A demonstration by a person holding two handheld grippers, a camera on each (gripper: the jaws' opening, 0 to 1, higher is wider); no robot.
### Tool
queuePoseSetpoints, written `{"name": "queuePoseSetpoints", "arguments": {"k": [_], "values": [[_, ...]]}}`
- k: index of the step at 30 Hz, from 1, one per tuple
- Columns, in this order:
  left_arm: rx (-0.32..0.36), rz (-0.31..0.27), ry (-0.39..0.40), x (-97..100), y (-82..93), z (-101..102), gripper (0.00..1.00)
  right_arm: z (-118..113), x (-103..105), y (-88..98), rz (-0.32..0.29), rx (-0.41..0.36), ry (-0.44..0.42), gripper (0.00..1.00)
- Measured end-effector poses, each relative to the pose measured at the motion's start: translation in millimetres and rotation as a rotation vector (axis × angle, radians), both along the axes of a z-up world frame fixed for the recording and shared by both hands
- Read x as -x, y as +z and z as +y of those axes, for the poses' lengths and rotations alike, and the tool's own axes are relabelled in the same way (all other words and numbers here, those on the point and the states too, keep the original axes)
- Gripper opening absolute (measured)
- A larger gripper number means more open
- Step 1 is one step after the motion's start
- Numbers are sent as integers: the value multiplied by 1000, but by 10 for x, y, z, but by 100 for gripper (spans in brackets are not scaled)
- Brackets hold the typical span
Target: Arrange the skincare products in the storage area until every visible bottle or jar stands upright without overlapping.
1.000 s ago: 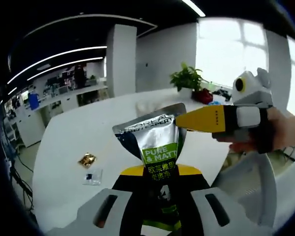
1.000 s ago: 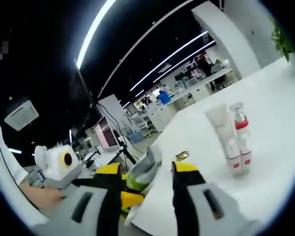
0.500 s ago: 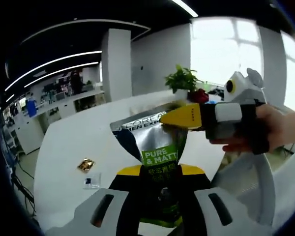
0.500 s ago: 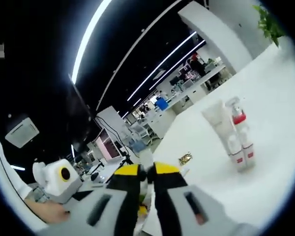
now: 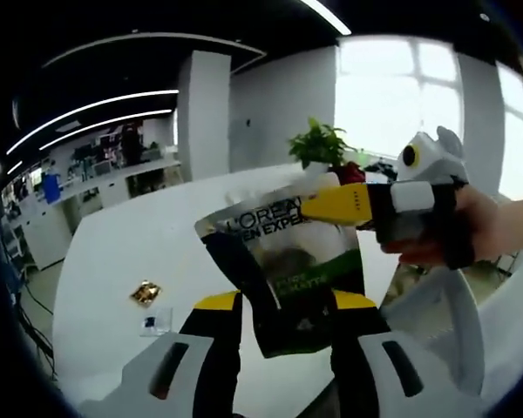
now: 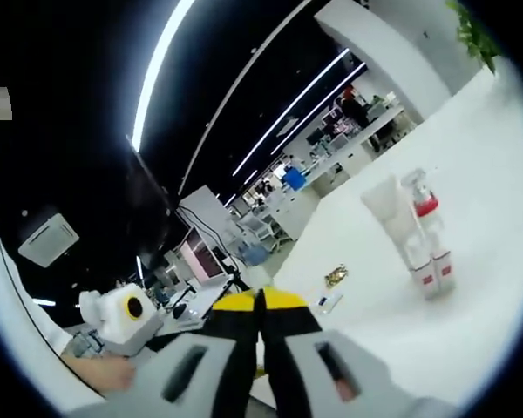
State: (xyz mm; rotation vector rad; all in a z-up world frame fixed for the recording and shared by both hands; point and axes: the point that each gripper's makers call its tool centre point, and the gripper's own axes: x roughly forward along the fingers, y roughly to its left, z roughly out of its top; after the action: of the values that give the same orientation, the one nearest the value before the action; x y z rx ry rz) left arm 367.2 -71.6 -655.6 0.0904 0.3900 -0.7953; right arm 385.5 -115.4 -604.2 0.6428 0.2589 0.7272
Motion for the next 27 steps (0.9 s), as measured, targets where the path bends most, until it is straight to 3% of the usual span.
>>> {"name": "queuePoseSetpoints", "arguments": {"k": [5, 9, 10, 15, 18, 20, 23, 27], "values": [[42, 55, -15, 12, -47, 59, 52, -10, 68, 141, -17, -29, 46, 1], [98, 118, -111, 92, -27, 15, 58, 25, 184, 291, -42, -53, 109, 1], [102, 109, -121, 80, -5, 21, 58, 32, 208, 322, -44, -61, 120, 1], [240, 193, -253, 203, 131, -70, 58, 86, 368, 512, -77, -102, 195, 1], [339, 266, -304, 274, 205, -123, 58, 98, 429, 648, -84, -164, 226, 1], [387, 279, -329, 294, 267, -148, 55, 92, 437, 706, -89, -187, 231, 1], [470, 280, -354, 320, 404, -165, 37, 69, 419, 736, -95, -193, 227, 1], [477, 282, -369, 371, 429, -130, 25, -62, 313, 694, -96, -161, 184, 1]]}}
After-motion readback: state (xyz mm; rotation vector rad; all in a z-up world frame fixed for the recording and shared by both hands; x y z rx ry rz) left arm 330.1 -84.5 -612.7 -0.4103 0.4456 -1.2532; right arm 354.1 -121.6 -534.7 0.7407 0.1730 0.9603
